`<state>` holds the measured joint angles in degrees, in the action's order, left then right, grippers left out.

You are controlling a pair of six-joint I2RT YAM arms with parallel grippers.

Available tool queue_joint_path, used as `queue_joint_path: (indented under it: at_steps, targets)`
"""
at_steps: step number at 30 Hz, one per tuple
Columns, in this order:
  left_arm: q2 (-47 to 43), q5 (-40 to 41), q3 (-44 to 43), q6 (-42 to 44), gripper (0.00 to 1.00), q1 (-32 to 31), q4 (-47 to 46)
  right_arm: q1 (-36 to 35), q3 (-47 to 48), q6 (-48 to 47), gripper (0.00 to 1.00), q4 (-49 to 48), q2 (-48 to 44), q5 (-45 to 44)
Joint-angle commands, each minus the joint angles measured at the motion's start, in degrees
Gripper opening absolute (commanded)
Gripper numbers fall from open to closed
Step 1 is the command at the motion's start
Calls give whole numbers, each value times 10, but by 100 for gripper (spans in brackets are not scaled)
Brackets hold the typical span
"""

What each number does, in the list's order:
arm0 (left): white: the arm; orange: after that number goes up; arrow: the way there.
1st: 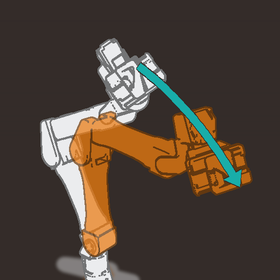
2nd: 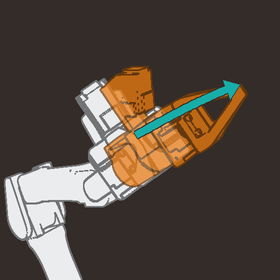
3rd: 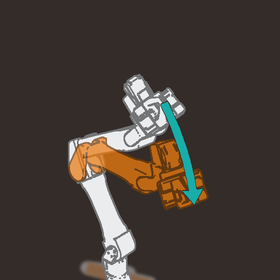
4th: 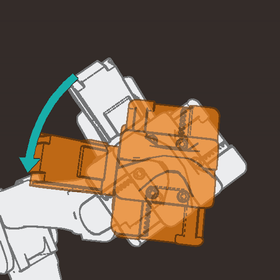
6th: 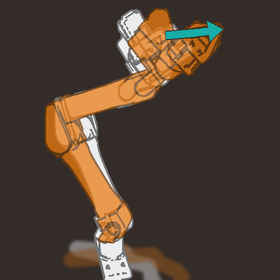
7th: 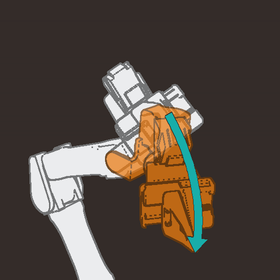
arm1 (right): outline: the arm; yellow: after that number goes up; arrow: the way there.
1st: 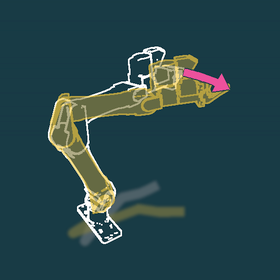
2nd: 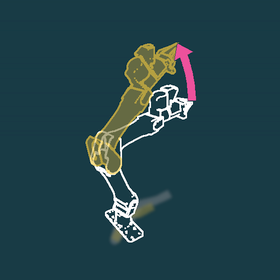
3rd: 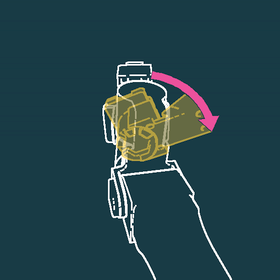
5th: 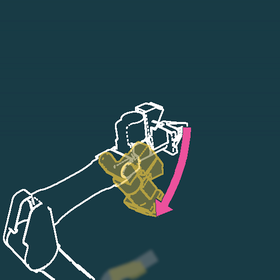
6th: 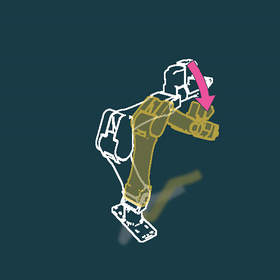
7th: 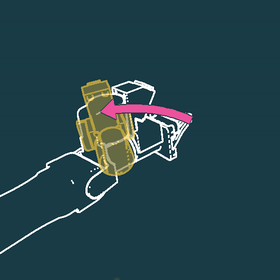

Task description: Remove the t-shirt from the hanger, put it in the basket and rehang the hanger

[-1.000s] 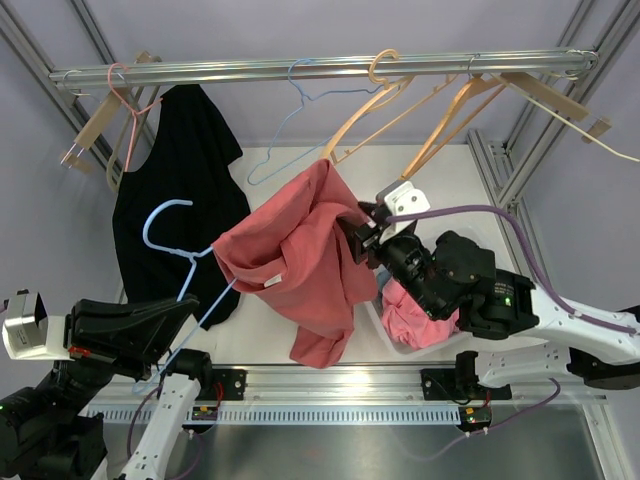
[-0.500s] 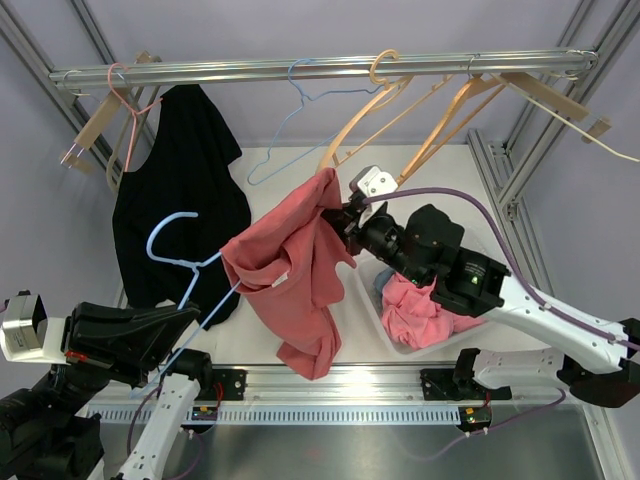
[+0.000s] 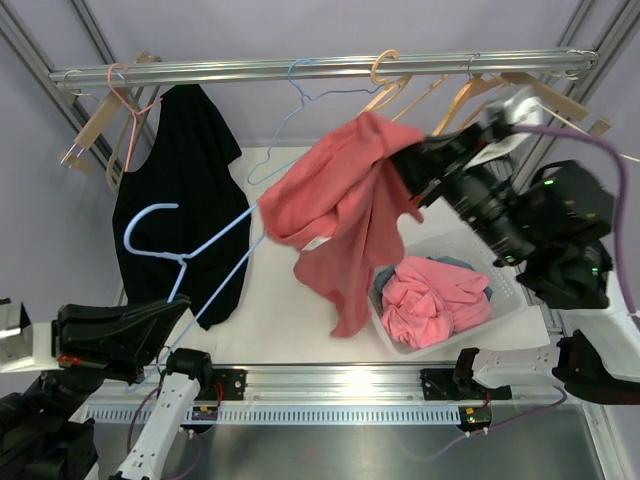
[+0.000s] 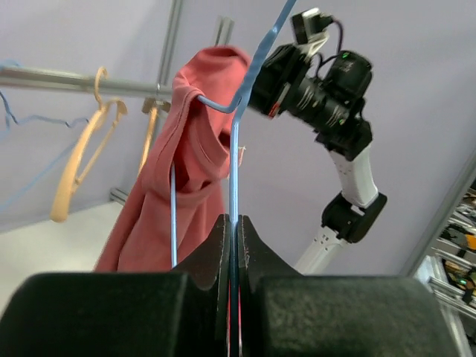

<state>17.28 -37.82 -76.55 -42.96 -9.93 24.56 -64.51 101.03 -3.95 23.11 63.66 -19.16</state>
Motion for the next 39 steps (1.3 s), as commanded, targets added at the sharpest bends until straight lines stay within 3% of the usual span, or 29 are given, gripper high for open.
queue_joint_path:
  at_steps: [1, 7, 15, 18, 22, 26, 29, 32, 35, 36, 39]
  targets:
    - [27, 37, -48, 49, 0, -3, 14, 4, 151, -21, 0, 30, 35, -97]
    - [38, 63, -70, 77, 0, -3, 38, 3, 302, -69, 0, 76, 79, -164]
    - [36, 93, -81, 100, 0, -3, 54, 4, 309, -142, 0, 54, 82, -249]
    - [37, 93, -78, 101, 0, -3, 54, 3, 243, -160, 0, 38, 56, -283]
    - [34, 94, -69, 102, 0, -3, 54, 23, 13, -129, 0, -11, -26, -315]
    - [37, 93, -64, 102, 0, -3, 54, 37, -150, -63, 0, -32, -140, -365]
    - [42, 100, -63, 104, 0, -3, 54, 39, -260, -1, 0, -7, -203, -426]
    - [47, 108, -61, 111, 0, -3, 54, 38, -345, 145, 0, 60, -241, -476]
    - [50, 128, -49, 124, 0, -3, 61, 39, -390, 401, 0, 293, -251, -517]
    - [52, 131, -46, 125, 0, -3, 63, 39, -401, 533, 0, 335, -252, -511]
    - [61, 140, -30, 129, 0, -3, 62, 39, -504, 671, 0, 358, -273, -452]
